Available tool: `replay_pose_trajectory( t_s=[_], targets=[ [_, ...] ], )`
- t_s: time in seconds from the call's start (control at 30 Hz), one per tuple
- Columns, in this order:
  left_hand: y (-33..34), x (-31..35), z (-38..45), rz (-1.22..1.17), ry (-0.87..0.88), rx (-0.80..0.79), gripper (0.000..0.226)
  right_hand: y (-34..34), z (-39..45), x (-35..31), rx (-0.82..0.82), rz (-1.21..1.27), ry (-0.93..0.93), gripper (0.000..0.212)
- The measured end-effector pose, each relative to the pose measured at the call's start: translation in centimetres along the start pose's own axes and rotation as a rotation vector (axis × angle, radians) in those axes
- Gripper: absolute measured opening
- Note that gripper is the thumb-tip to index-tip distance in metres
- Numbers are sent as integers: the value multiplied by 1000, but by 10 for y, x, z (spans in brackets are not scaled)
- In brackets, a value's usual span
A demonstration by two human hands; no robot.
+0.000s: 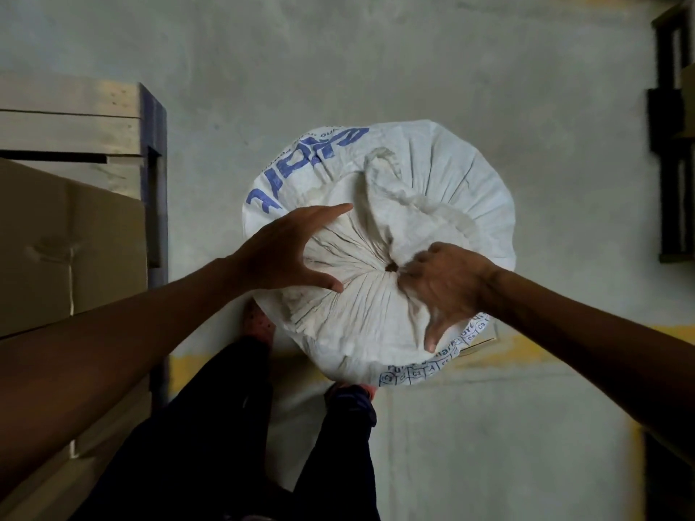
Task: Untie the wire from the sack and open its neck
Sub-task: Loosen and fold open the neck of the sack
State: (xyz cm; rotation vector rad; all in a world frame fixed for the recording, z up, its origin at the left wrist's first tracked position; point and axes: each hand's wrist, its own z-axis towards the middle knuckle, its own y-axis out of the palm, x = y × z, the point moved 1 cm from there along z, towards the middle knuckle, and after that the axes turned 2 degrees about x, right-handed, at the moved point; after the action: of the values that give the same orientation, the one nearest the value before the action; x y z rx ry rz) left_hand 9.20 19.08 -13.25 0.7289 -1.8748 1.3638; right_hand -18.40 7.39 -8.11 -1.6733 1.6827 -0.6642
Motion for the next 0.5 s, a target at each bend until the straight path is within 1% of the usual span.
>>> replay_pose_trajectory(
  t_s=[0.07, 0.1, 0.23, 0.3, 0.4, 0.43, 0.5],
  targets=[
    [5, -1, 0, 18, 11, -16, 118, -2, 0, 2, 117, -33, -70, 114],
    [8, -1, 0, 27, 19, -25, 115, -4, -2, 4, 115, -29, -72, 114],
    [26, 1, 4, 54, 54, -61, 105, -7, -6, 11, -6, 93, 6, 108],
    [38, 4, 10, 108, 100, -78, 103, -3, -5, 12, 37, 136, 67, 108],
    [50, 12, 25, 254, 174, -116, 98, 6, -11, 15, 104, 166, 117, 106],
    [53, 16, 31, 327, 212, -131, 97, 9, -15, 15, 89, 155, 130, 107],
    [56, 25, 44, 512, 301, -176, 95, 20, -27, 15, 20, 115, 150, 115]
  ],
)
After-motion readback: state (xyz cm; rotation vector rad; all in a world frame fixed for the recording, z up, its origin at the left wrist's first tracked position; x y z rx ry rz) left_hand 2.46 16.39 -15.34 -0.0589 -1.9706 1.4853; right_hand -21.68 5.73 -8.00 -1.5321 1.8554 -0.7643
